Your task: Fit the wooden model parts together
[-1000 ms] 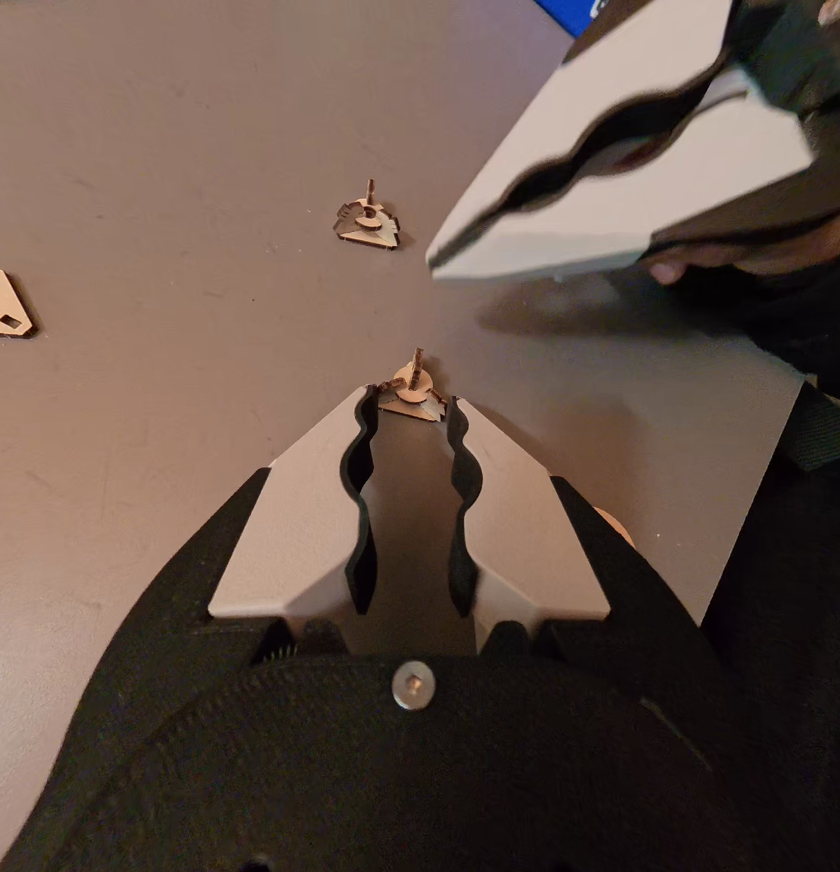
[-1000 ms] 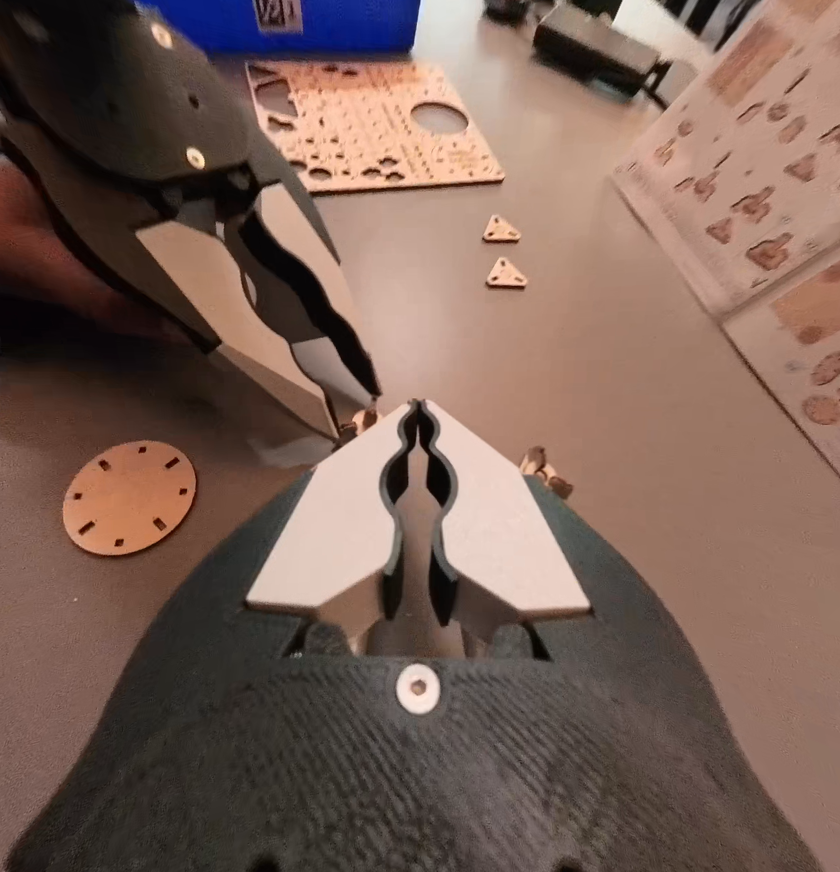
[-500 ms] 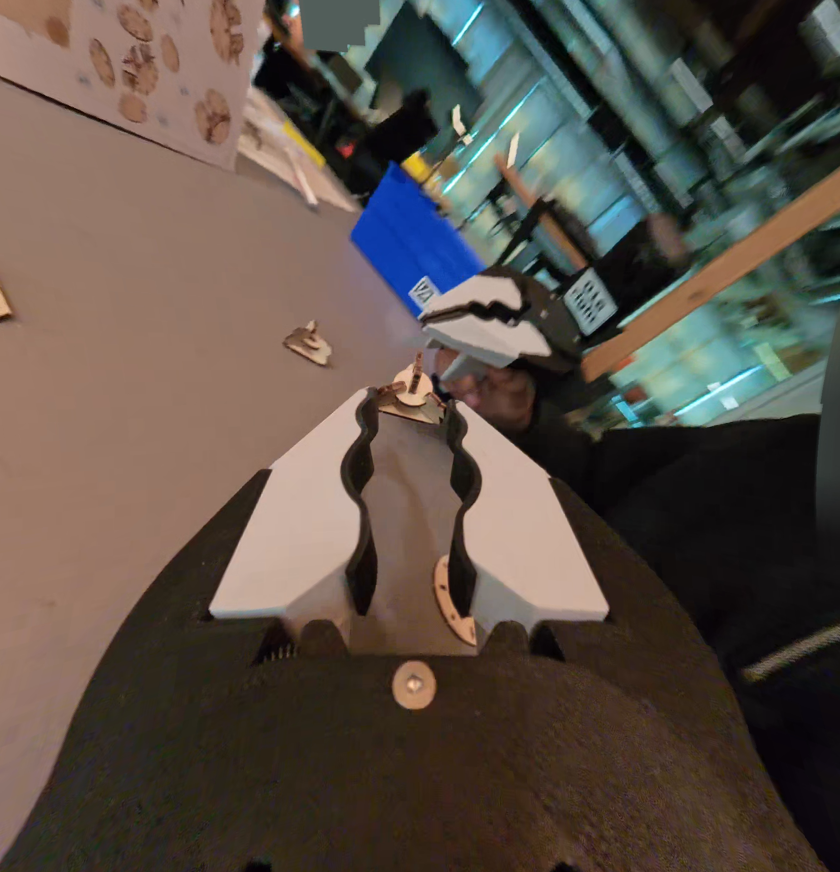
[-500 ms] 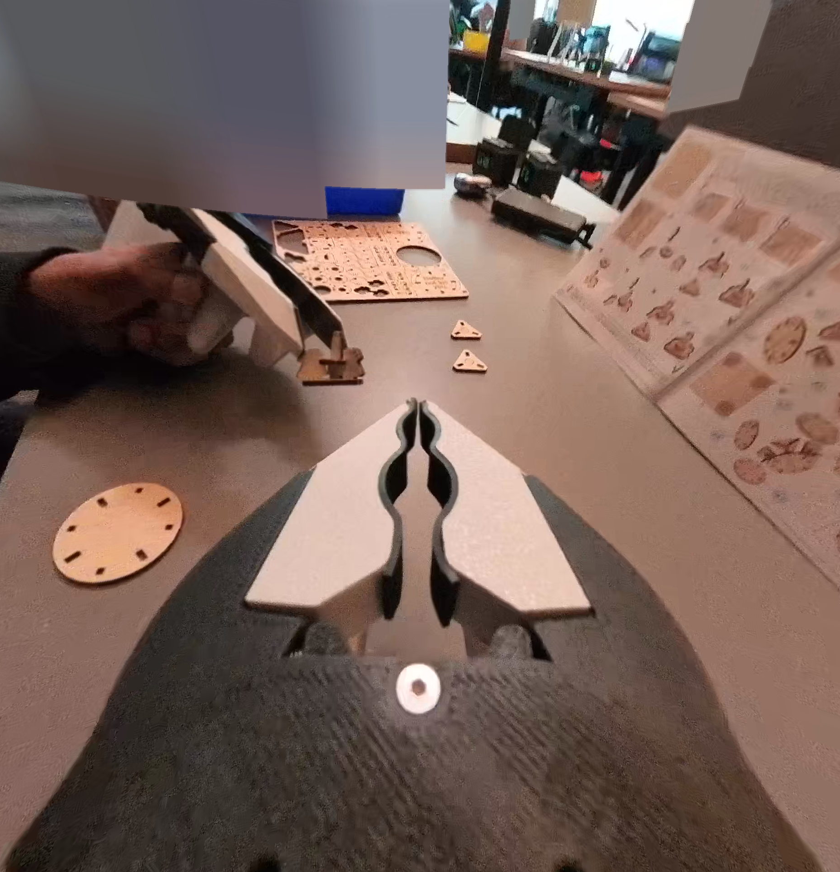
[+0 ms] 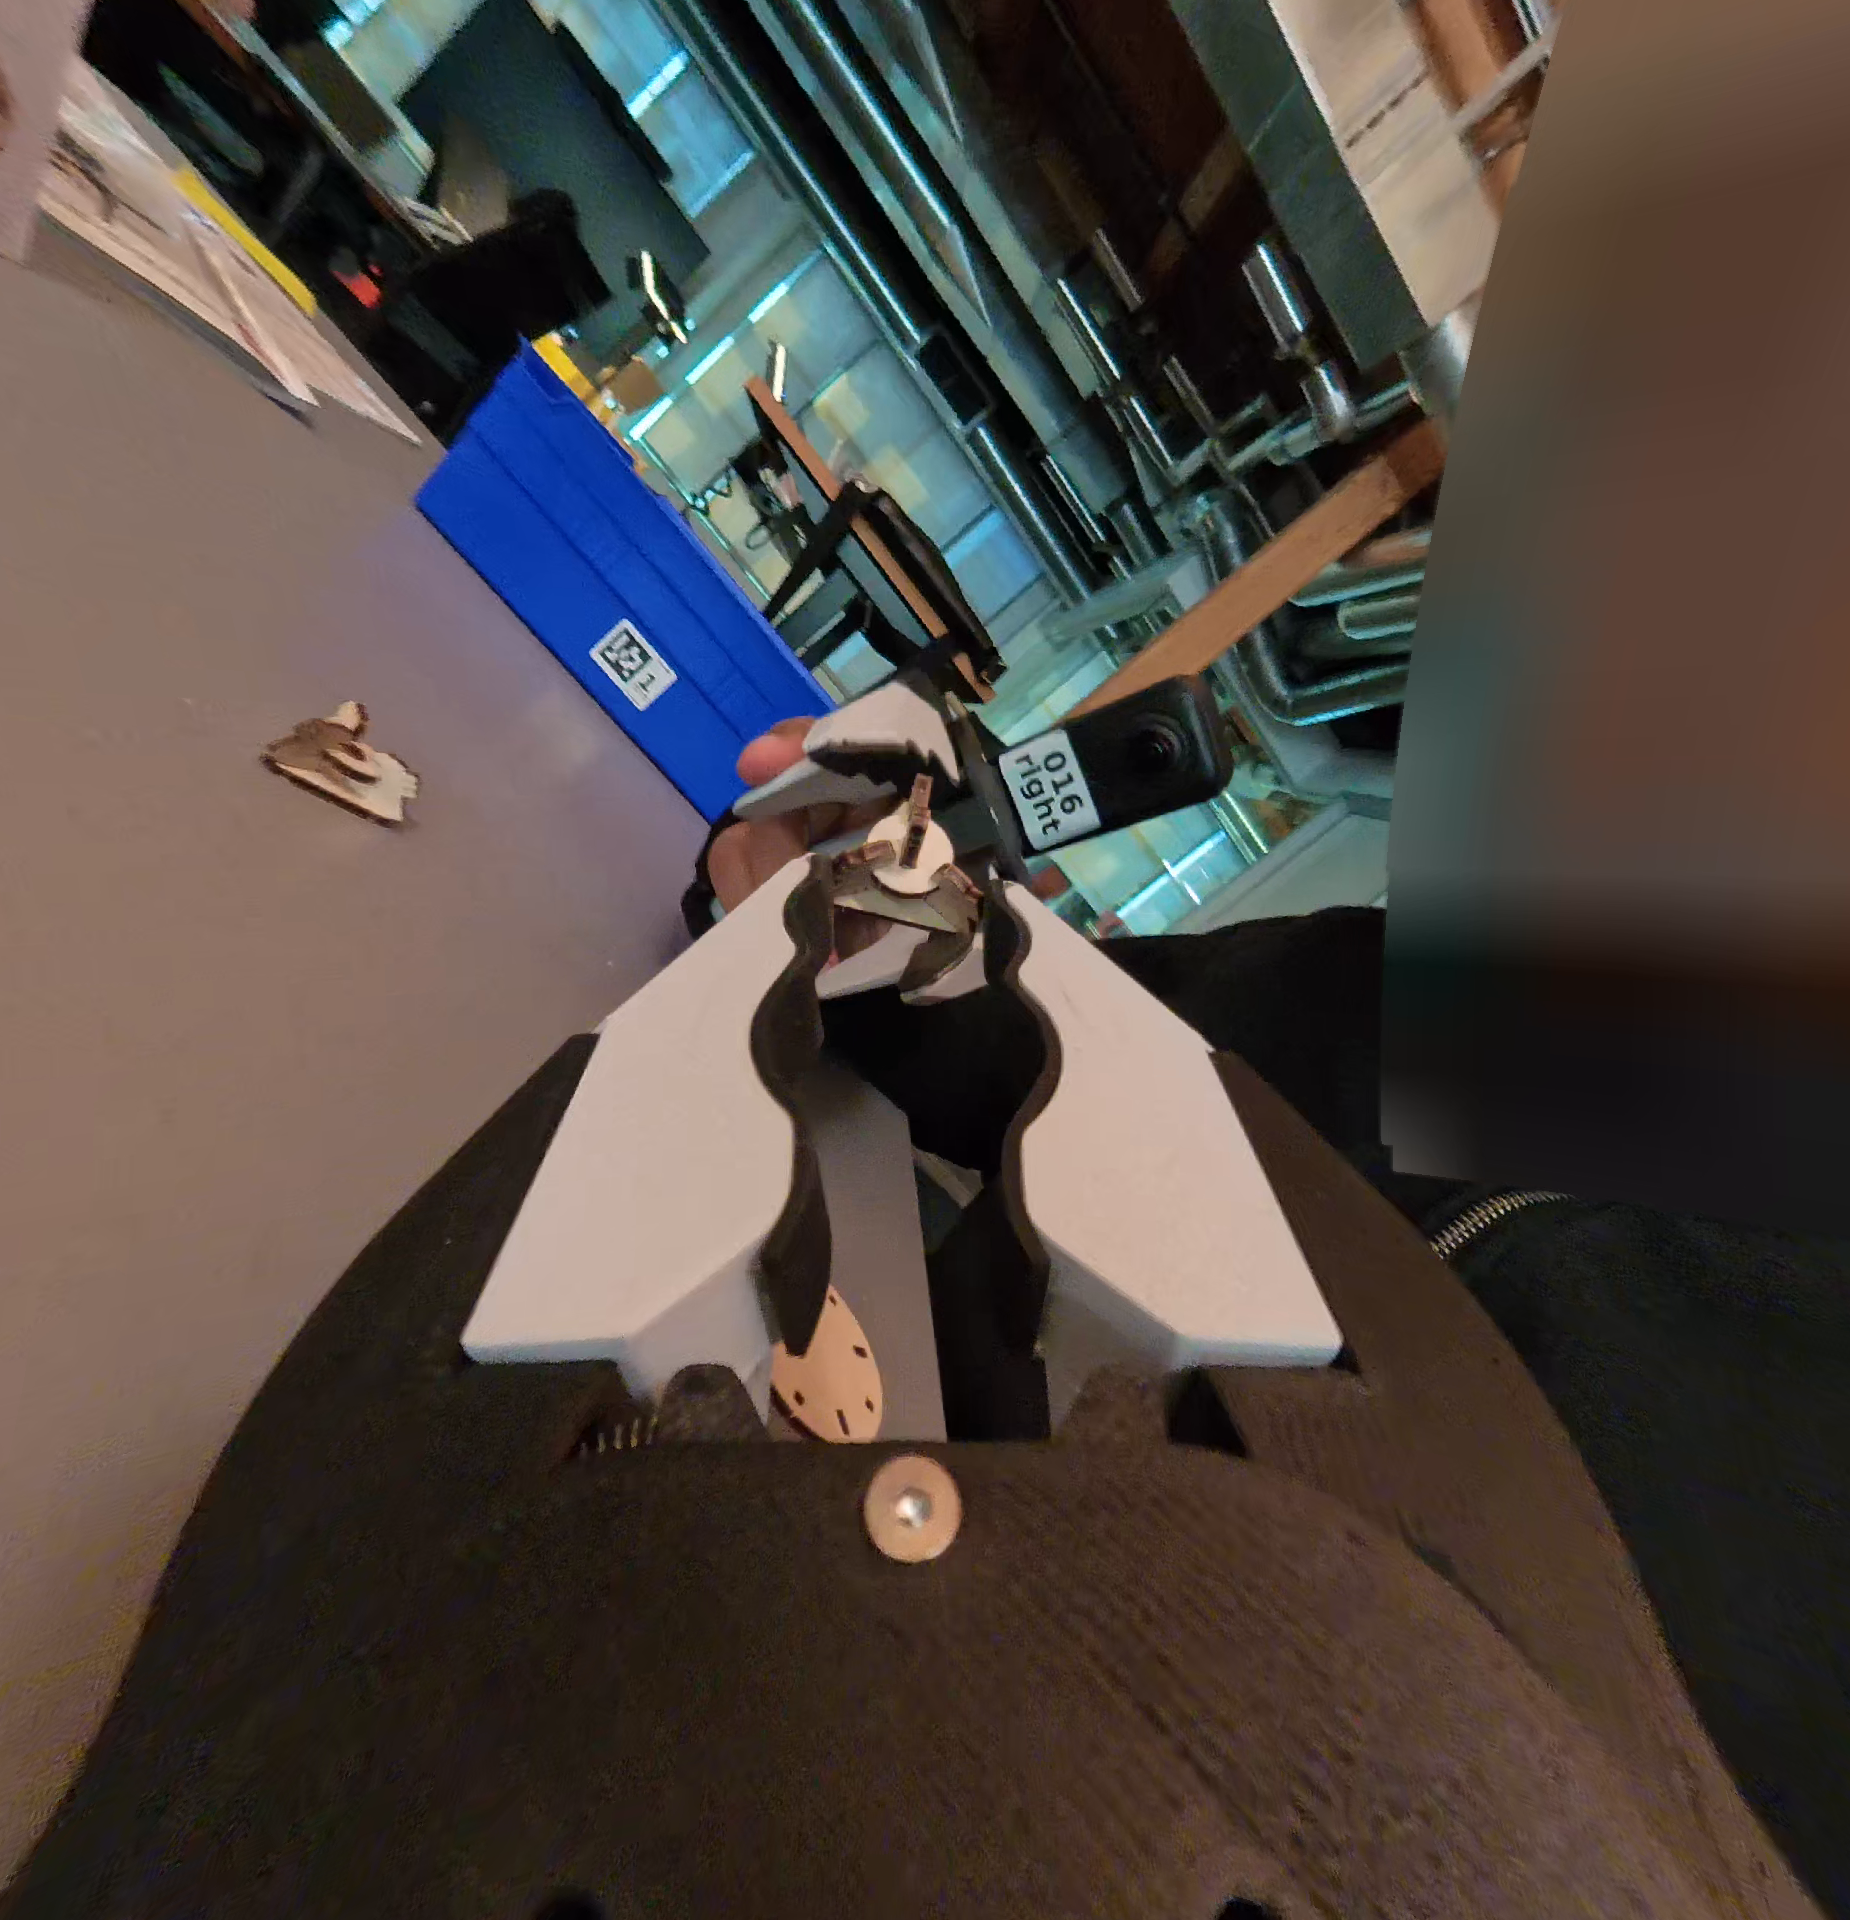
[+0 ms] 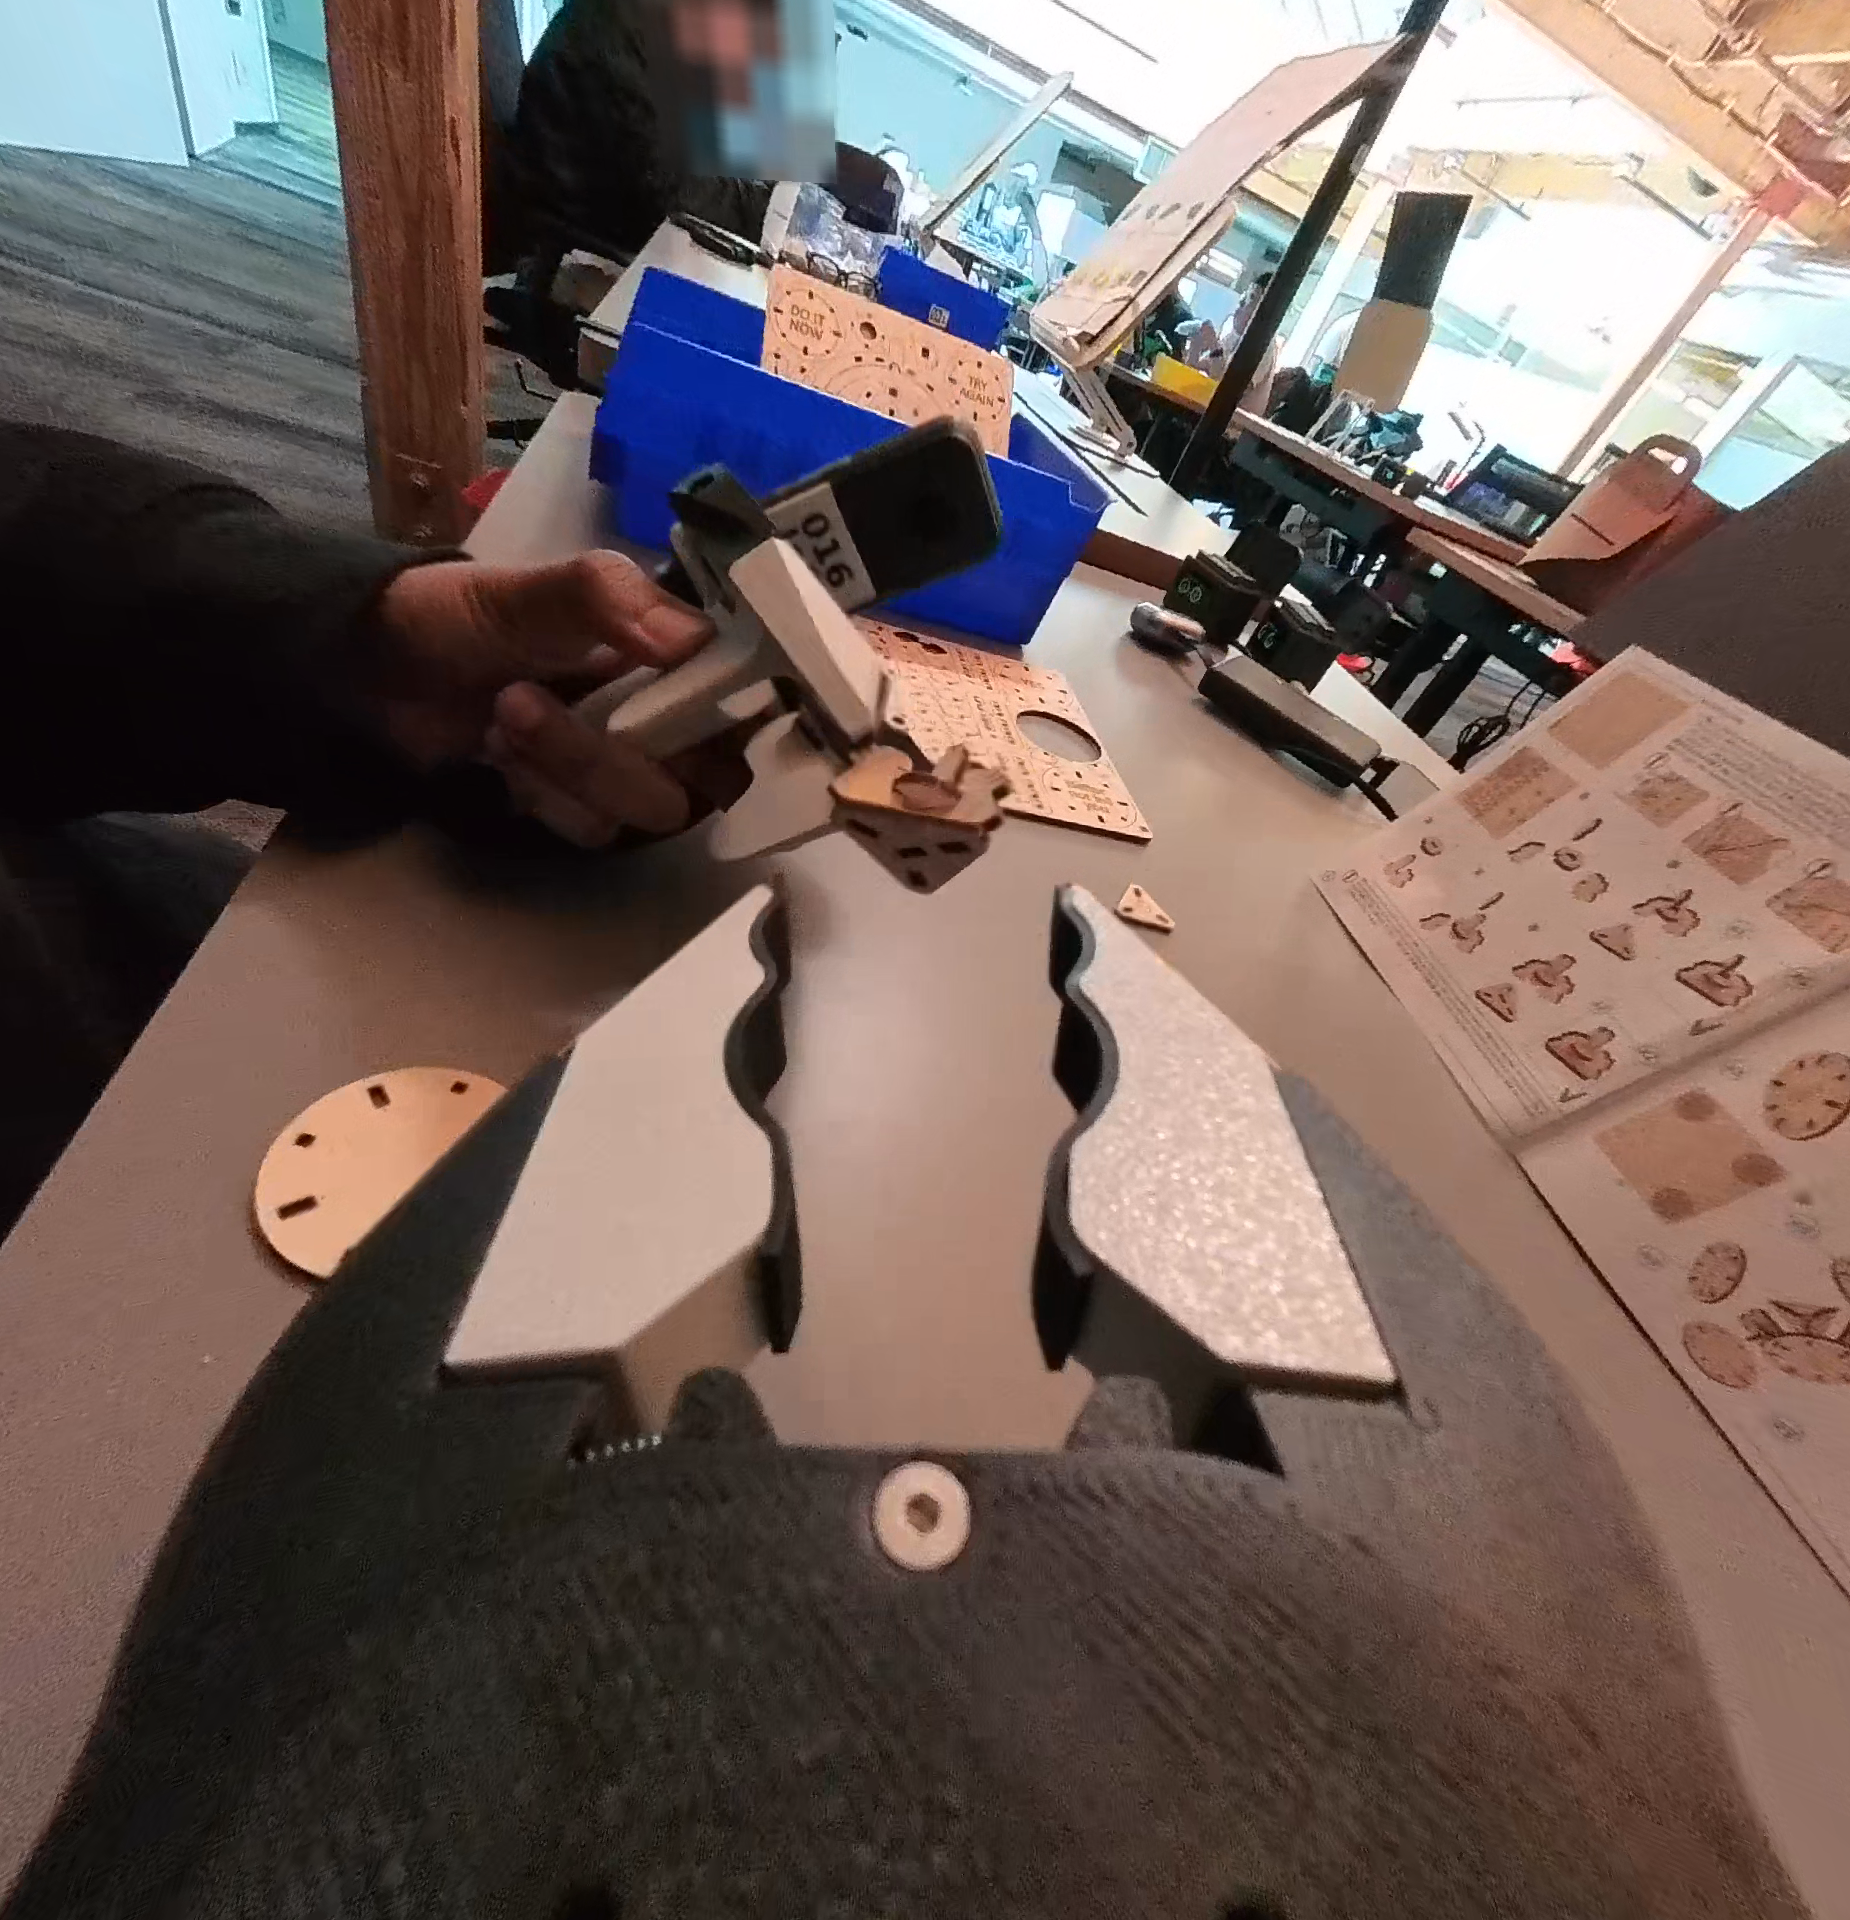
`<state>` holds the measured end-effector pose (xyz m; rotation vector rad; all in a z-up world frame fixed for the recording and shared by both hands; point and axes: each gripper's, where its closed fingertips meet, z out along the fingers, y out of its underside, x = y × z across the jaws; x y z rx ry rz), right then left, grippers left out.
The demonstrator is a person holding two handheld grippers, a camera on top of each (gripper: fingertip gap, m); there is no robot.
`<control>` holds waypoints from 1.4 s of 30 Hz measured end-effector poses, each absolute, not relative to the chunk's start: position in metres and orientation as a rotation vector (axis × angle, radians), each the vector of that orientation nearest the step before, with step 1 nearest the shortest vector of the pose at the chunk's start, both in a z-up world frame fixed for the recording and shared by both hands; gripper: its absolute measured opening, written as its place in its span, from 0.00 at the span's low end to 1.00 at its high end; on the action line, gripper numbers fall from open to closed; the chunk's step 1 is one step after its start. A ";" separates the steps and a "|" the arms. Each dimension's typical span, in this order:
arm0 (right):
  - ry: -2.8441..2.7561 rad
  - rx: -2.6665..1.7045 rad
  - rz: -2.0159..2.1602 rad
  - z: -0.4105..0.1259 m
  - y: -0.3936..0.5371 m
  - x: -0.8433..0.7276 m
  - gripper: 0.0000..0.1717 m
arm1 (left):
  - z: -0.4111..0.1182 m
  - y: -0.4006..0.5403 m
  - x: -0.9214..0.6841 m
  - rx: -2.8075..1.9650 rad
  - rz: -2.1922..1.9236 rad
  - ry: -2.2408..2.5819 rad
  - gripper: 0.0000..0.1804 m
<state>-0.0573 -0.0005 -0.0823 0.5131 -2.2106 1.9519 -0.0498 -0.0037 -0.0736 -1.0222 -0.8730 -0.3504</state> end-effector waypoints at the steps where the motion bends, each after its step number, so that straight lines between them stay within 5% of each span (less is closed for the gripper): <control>1: -2.194 0.528 1.967 -0.080 0.000 -0.055 0.29 | -0.074 0.000 -0.048 -1.036 -0.370 -0.864 0.16; 19: -2.118 0.771 2.021 -0.075 0.012 -0.030 0.16 | -0.071 0.021 -0.031 -1.042 -0.576 -0.766 0.16; 42: -2.286 0.506 1.790 -0.100 0.000 -0.071 0.16 | -0.083 0.018 -0.050 -1.430 0.279 -0.783 0.22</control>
